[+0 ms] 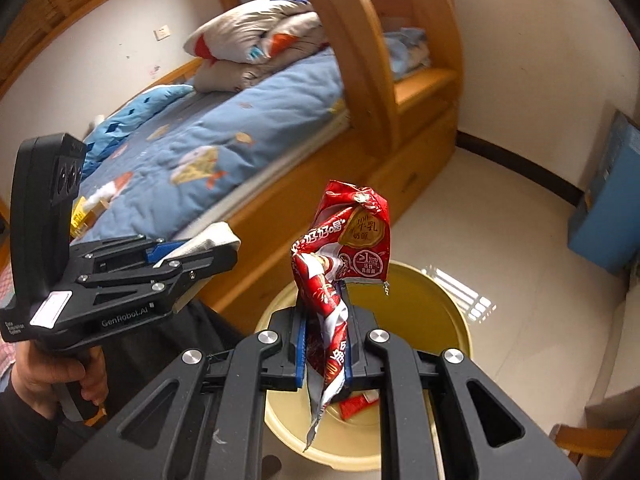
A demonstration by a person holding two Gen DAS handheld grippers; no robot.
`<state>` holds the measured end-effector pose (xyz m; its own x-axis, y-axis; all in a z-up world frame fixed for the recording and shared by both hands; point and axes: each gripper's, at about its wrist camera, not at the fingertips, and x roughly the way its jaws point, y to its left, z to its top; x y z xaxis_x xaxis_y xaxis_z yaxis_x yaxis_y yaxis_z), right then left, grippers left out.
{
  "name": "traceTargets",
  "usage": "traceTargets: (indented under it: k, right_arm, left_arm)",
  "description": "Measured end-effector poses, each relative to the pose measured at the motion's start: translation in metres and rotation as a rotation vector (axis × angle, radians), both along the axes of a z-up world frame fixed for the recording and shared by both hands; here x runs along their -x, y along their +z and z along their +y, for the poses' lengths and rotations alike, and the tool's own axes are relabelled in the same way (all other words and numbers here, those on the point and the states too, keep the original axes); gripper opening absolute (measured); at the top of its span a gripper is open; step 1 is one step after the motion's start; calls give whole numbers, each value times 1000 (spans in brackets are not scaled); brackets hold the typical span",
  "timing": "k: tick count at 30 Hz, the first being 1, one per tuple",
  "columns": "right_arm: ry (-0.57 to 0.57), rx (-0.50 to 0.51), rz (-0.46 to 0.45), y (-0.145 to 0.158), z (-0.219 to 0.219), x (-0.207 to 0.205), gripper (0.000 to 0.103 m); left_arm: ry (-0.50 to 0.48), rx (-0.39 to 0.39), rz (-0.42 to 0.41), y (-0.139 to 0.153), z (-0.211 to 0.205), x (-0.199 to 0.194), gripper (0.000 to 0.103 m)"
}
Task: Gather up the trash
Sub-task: 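Carry the mesh bag with the left tool while the right tool carries the wrapper into the bin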
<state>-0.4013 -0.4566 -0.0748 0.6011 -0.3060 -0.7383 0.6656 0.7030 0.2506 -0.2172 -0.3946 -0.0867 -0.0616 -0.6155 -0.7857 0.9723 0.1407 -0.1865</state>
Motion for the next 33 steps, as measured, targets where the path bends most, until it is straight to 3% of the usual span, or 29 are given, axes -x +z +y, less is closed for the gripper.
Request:
traceTargets:
  k: [9, 21, 28, 29, 30, 31, 33]
  right_arm:
    - [-33, -22, 19, -16, -3, 30, 13]
    - [-27, -42, 50, -29, -9, 35, 14]
    - [-27, -40, 83, -34, -12, 32, 25]
    - [-26, -39, 86, -34, -11, 31, 29]
    - [-28, -36, 90, -34, -11, 31, 39]
    - [-28, -34, 94, -34, -11, 31, 48]
    - [-32, -17, 107, -34, -10, 30, 53]
  left_arm:
    - [-67, -60, -3, -24, -17, 32, 29]
    - [-102, -115, -10, -41, -29, 46, 30]
    - [-89, -127, -29, -43, -31, 44, 34]
    - [-89, -127, -31, -44, -31, 43, 36]
    - [-83, -125, -36, -44, -31, 43, 44]
    - [-79, -125, -41, -44, -30, 42, 60]
    - [-66, -117, -51, -43, -29, 40, 80]
